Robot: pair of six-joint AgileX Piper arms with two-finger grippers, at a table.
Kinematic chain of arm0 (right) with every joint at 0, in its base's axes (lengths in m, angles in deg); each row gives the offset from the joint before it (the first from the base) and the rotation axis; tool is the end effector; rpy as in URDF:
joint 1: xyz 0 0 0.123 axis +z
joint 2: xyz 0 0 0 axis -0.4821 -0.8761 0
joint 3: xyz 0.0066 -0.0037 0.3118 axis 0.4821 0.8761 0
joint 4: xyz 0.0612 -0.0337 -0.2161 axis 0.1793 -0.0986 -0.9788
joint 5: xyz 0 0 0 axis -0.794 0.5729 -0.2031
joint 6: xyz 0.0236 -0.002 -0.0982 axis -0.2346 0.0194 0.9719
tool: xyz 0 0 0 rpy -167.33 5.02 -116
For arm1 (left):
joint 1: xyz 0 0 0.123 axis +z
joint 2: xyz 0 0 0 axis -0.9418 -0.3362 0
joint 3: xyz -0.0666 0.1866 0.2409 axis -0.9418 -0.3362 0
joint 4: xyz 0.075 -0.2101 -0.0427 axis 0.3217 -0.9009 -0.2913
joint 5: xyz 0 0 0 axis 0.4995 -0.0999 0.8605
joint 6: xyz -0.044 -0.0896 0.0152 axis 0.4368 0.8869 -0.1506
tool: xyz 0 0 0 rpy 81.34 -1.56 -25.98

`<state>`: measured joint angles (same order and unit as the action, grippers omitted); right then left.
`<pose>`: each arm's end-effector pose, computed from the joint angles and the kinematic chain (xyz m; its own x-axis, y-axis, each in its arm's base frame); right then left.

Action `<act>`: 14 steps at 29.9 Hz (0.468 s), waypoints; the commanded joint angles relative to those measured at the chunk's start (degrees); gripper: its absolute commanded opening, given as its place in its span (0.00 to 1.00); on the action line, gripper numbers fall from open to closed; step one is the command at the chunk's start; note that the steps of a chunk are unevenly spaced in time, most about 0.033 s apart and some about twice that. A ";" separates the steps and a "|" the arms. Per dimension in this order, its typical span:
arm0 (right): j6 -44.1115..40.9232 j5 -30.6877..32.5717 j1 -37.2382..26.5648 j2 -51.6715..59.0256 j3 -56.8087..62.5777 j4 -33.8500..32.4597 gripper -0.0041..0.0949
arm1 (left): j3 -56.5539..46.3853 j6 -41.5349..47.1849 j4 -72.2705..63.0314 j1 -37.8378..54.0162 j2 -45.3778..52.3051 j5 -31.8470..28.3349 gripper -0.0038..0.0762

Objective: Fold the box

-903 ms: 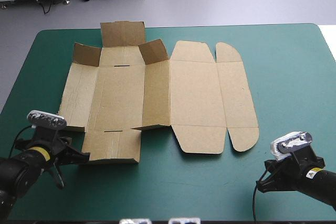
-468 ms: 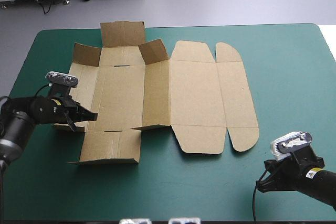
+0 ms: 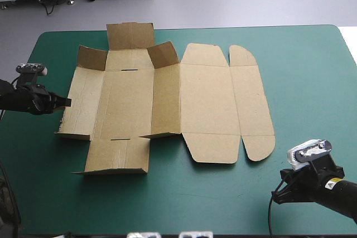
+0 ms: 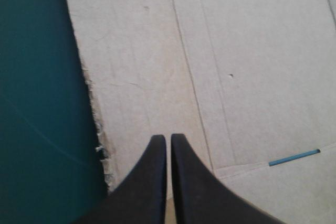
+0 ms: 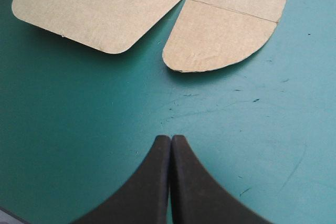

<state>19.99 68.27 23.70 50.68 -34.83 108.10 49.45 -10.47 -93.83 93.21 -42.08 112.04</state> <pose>0.0439 0.0341 0.3043 -0.7230 -0.1995 -0.6614 -0.3619 0.9249 0.1166 0.2732 0.0682 0.3375 -0.8405 0.0689 -0.5374 0.1925 0.9651 -0.1773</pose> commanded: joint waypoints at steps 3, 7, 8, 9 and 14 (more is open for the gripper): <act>0.40 -2.66 0.67 -0.40 -1.88 1.71 0.02 | 5.52 -0.31 0.53 2.19 -5.18 2.44 0.07; 0.40 -2.55 1.56 -0.40 -1.88 1.71 0.02 | 6.26 -0.31 -0.39 3.95 -9.84 3.27 0.07; 0.40 -2.55 1.56 -0.40 -1.88 1.46 0.02 | 6.26 -0.31 -0.51 4.21 -10.58 3.27 0.07; 0.40 -2.55 1.56 -0.40 -1.88 1.36 0.02 | 6.26 -0.31 -0.51 4.68 -11.35 3.32 0.07; 0.40 -2.55 1.56 -0.40 -1.88 1.32 0.02 | 6.33 -0.31 -5.25 7.51 -14.17 3.87 0.07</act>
<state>19.99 68.09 25.11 50.68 -34.83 108.10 54.03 -10.81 -93.14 99.12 -57.74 115.17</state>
